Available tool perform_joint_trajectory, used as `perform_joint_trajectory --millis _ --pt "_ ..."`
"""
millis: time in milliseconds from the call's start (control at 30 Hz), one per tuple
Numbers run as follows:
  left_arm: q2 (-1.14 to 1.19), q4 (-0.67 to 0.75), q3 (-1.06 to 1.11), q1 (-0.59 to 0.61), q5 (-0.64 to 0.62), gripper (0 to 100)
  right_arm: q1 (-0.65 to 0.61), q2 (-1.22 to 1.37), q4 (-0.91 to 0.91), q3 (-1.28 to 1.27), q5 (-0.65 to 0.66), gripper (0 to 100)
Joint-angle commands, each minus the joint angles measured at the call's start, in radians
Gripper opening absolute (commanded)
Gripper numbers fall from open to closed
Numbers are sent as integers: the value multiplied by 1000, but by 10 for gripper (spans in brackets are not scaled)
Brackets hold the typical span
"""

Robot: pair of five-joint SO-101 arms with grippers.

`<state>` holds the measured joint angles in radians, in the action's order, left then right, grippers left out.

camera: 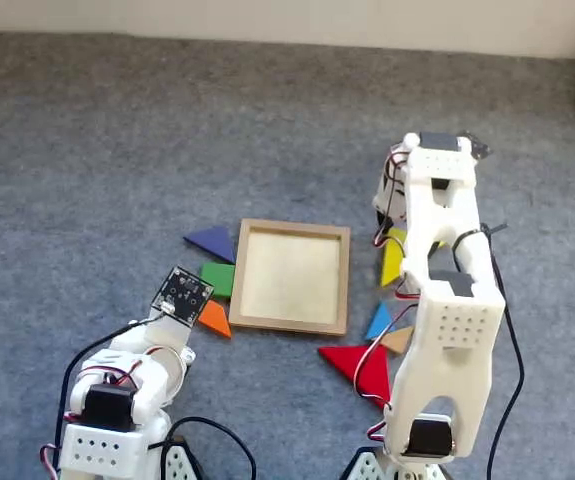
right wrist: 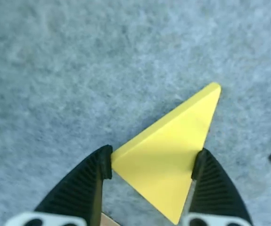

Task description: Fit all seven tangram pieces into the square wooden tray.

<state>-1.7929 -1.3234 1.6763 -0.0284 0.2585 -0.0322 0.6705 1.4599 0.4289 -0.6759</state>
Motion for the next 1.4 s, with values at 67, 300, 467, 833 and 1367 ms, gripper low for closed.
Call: perform_joint_trajectory --millis 67,300,467,833,1367 --pt "-27 -3 19 5 8 5 15 -35 56 71 57 135" --pt "-27 -3 19 5 8 5 12 -125 102 90 160 132" --pt "-27 -3 19 5 8 5 -21 -162 104 87 235 132" --pt "-27 -3 19 5 8 5 -177 -180 137 94 445 131" --pt "-27 -3 19 5 8 5 -24 -329 214 21 571 131"
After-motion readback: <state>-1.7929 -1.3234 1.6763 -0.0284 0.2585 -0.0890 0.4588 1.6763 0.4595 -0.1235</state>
